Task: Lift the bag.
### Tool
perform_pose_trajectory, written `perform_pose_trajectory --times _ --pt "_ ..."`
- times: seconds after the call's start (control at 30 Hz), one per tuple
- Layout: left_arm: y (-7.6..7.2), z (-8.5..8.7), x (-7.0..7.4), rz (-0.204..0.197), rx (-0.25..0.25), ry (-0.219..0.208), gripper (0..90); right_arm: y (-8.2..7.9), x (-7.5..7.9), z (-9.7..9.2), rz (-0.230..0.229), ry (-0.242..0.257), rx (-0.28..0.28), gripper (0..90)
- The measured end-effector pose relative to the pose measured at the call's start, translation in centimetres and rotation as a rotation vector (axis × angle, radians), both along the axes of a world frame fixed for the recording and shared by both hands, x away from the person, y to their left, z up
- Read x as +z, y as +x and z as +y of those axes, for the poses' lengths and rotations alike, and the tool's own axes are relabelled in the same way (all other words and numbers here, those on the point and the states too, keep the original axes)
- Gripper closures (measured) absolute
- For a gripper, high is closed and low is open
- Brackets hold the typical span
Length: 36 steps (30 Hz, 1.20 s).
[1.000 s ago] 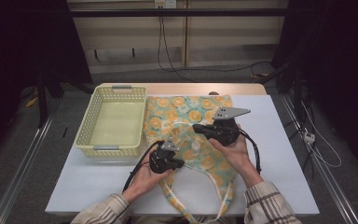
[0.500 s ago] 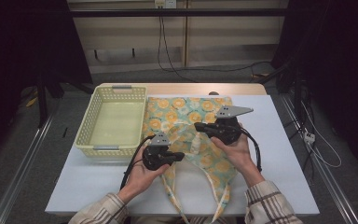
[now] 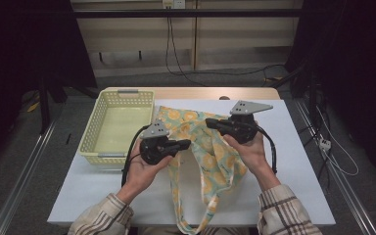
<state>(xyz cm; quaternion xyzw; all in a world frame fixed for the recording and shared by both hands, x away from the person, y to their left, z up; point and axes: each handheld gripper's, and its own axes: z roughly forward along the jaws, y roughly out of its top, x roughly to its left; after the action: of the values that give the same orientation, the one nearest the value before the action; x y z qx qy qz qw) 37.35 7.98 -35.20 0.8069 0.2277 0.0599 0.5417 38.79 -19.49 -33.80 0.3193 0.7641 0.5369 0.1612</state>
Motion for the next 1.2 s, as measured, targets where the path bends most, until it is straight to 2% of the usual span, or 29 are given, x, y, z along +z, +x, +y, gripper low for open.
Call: perform_pose_trajectory --times 0.17,0.43,0.6,0.7,0.77,0.87,1.0,1.03,1.07,1.1,1.13,1.2 --pt "0.4 0.5 2.3 -0.038 0.014 -0.051 90.0 0.3 2.1 -0.2 -0.034 -0.003 -0.011 90.0" --pt "0.9 1.1 5.3 -0.096 0.032 -0.105 90.0 1.1 4.6 -0.1 -0.076 0.016 -0.021 90.0" --pt "1.2 1.7 7.1 -0.126 0.064 -0.147 90.0 1.5 6.4 -0.3 -0.107 0.027 -0.033 90.0" --pt "1.2 2.3 8.3 -0.142 0.075 -0.175 90.0 1.6 7.7 -0.5 -0.132 0.027 -0.039 90.0" --pt "0.8 2.5 9.3 -0.162 0.058 -0.192 90.0 1.7 8.6 -0.8 -0.145 0.027 -0.047 90.0" --pt "0.3 2.7 10.6 -0.189 0.054 -0.198 90.0 1.9 10.0 -1.2 -0.166 0.034 -0.060 90.0" --pt "0.3 2.8 11.4 -0.200 0.053 -0.216 90.0 1.9 11.8 -1.4 -0.197 0.046 -0.068 90.0" --pt "0.2 2.8 11.5 -0.205 0.065 -0.214 90.0 1.9 12.1 -1.4 -0.204 0.042 -0.069 90.0" --pt "0.2 2.8 11.6 -0.207 0.048 -0.220 90.0 1.9 12.4 -1.4 -0.208 0.040 -0.069 90.0" --pt "0.1 2.8 11.7 -0.211 0.059 -0.220 90.0 1.9 12.6 -1.3 -0.212 0.039 -0.072 90.0" --pt "0.1 2.8 11.9 -0.209 0.046 -0.229 90.0 1.9 12.8 -1.4 -0.215 0.043 -0.073 90.0" --pt "-0.2 2.8 12.2 -0.215 0.051 -0.234 90.0 2.1 13.3 -1.6 -0.222 0.053 -0.079 90.0"
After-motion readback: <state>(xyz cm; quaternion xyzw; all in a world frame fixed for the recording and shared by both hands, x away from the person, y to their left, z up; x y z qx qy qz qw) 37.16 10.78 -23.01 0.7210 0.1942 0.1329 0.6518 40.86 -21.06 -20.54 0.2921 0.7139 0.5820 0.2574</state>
